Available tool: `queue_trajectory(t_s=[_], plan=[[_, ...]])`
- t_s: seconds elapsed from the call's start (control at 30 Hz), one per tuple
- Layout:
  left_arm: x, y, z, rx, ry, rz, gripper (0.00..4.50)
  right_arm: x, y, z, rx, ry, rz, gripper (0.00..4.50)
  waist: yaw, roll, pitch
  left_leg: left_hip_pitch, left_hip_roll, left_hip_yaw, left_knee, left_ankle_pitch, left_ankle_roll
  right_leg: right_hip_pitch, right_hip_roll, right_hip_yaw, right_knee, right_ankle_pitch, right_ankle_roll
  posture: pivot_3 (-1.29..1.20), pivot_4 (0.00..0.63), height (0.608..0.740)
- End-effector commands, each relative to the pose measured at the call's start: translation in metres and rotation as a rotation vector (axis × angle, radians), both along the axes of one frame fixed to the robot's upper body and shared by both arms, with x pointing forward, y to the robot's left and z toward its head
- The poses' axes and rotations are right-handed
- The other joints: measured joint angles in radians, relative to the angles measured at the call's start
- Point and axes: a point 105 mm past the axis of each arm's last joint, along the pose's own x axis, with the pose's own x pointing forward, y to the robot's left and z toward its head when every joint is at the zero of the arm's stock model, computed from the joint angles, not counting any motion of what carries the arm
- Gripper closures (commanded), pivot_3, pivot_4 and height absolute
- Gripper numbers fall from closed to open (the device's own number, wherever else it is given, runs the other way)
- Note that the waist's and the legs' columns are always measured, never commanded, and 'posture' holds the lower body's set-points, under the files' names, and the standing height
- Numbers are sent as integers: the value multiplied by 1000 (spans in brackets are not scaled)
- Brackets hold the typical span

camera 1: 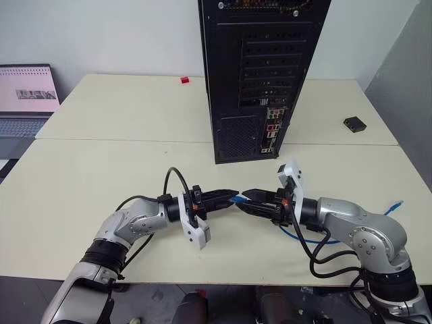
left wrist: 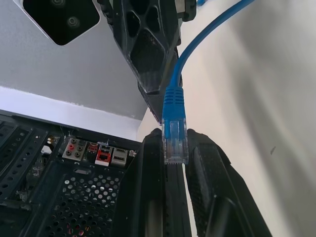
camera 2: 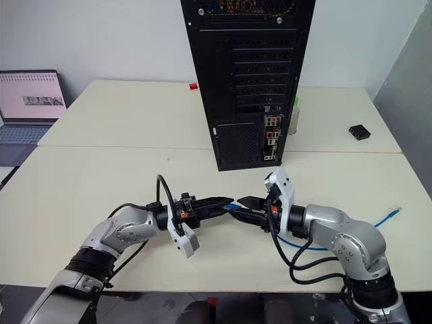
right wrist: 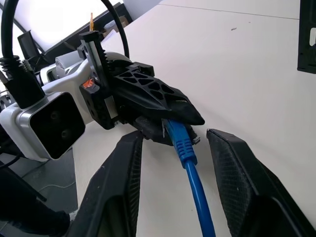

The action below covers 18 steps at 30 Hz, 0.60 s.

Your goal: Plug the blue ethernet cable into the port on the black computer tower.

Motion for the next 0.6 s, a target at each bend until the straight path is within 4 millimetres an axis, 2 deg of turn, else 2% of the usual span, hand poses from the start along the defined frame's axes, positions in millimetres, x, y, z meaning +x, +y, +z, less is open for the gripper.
queue_trajectory(t_s=[0.03,0.3,0.4,0.6], plan=[[-2,-2,11,-19,-42,-18,4194,-1,0,1,1,2,3,2326,0,0,0,0,0,0,0,0,0,0,0,0,0,0,0,0,150,740],[-2,-2,10,-17,-42,-17,4194,1,-1,-1,2,7,-11,2326,0,0,0,0,0,0,0,0,0,0,0,0,0,0,0,0,150,740],[-2,-2,10,-16,-42,-18,4194,1,-1,-1,8,7,-10,2814,0,0,0,0,0,0,0,0,0,0,0,0,0,0,0,0,150,740],[-1,-2,10,-16,-42,-14,4194,0,-1,-2,7,12,-8,4106,0,0,0,0,0,0,0,0,0,0,0,0,0,0,0,0,150,740]])
